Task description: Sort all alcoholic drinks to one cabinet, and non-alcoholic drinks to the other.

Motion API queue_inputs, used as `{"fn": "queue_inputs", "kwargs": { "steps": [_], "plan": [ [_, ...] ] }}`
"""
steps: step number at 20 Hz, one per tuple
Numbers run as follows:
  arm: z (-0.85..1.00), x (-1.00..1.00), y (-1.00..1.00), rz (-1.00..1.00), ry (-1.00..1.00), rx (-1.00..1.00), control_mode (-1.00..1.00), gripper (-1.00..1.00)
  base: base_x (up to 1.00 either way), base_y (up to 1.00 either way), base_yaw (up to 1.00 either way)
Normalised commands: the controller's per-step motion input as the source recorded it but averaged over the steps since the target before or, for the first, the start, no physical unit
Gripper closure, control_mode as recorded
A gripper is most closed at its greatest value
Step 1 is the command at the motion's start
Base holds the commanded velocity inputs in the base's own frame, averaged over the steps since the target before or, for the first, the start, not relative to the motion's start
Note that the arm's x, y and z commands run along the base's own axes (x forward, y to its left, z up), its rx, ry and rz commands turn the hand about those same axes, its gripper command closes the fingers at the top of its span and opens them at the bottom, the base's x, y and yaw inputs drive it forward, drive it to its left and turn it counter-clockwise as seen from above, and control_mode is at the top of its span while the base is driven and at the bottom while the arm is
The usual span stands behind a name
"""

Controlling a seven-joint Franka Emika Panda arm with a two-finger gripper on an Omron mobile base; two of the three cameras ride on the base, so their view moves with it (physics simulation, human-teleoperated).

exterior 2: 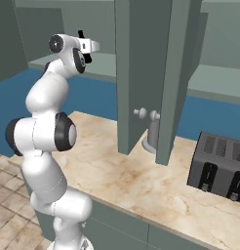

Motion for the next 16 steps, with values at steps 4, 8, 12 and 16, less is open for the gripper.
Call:
{"fn": "queue_inputs", "kwargs": {
  "steps": [4,8,12,16],
  "plan": [
    [-0.21,-0.01,-0.01,-0.04,-0.08,0.0,-1.0,1.0,0.0,0.0,0.0],
    [-0.21,0.0,-0.02,-0.05,-0.11,0.01,-1.0,1.0,0.0,0.0,0.0],
    [-0.13,0.0,0.0,-0.05,-0.11,0.02,-1.0,1.0,0.0,0.0,0.0],
    [-0.06,0.0,0.0,-0.05,-0.11,0.01,-1.0,1.0,0.0,0.0,0.0]
  ]
}}
